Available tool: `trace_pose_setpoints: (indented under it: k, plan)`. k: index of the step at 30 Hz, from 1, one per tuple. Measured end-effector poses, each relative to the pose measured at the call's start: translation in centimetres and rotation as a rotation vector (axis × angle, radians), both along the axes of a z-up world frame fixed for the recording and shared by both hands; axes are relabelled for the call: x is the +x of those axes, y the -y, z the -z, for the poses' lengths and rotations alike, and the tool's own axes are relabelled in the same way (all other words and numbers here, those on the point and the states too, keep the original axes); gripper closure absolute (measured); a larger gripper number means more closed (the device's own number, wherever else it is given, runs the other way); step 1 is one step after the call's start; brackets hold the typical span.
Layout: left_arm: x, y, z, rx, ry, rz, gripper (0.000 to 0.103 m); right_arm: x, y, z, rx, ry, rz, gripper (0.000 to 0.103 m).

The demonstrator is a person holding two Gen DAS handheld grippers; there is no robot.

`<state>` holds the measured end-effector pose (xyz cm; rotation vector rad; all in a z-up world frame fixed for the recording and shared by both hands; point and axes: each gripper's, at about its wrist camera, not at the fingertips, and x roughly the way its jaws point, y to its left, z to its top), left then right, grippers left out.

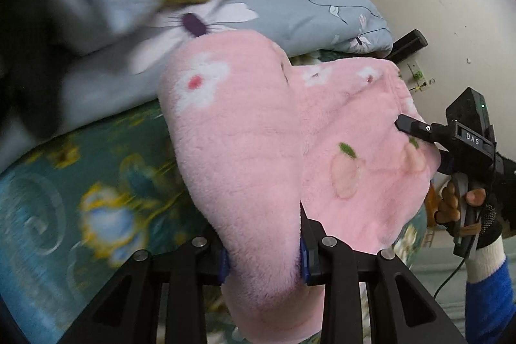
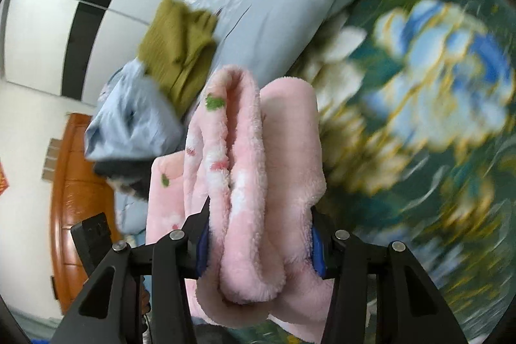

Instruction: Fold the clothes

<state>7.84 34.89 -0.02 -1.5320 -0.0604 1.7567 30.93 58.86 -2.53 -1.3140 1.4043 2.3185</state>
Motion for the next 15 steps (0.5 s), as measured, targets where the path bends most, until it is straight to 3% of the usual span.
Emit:
trace_pose_setpoints:
  k: [3,10,15]
  plan:
    - [-0.8,-2.7,0.5,0.017,0.048,-0.018,0.07,-0.6,-3.6,-0.4,0.035,0.022,0.004,0.053]
    - [-2.1,-8.8,1.2,0.049,0.077,-0.019,0.069,-3.5,-9.9,-2.0,0.137,0.064,0.002,0.053]
    - [-2.9,-11.9,2.8,0.003,0.096,-0.016,0.068,-3.4,-12.5,-1.5,0.18,0.099,0.006,0.053]
